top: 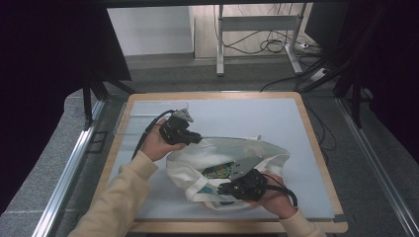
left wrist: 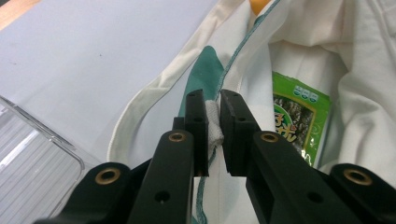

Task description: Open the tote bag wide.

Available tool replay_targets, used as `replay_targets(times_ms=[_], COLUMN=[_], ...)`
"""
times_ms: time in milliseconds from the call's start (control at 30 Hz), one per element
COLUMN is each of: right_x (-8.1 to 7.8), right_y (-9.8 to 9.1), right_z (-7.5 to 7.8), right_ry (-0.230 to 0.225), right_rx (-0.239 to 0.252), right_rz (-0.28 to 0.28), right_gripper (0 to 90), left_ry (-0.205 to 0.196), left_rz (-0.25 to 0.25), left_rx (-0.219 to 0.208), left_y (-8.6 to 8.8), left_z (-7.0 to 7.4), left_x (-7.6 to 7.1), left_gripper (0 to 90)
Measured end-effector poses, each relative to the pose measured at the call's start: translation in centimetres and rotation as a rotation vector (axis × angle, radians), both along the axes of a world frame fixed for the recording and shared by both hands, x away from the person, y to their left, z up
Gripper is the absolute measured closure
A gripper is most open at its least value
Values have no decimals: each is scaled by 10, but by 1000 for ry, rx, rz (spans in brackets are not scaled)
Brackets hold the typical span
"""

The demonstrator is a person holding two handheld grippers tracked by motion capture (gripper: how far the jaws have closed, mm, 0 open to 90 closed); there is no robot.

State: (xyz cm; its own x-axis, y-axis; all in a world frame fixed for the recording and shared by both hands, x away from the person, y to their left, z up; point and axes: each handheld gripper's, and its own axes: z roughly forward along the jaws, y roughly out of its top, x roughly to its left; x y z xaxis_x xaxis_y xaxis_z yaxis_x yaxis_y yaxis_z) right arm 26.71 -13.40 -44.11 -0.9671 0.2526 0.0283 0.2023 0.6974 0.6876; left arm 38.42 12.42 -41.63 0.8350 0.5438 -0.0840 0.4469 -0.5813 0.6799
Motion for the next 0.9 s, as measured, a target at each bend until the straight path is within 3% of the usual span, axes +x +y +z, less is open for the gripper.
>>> replay_targets(times_ms=[900], right_x=[-19], right_y=[-4], right_z=[-11], right_ry=[31], right_rx=[-5], right_rz=[32], right_gripper=[860], left_ry=[-34], left_rz=[74], left_rx=[-11], left_y=[-2], left_z=[7], left_x=[15], left_gripper=[834])
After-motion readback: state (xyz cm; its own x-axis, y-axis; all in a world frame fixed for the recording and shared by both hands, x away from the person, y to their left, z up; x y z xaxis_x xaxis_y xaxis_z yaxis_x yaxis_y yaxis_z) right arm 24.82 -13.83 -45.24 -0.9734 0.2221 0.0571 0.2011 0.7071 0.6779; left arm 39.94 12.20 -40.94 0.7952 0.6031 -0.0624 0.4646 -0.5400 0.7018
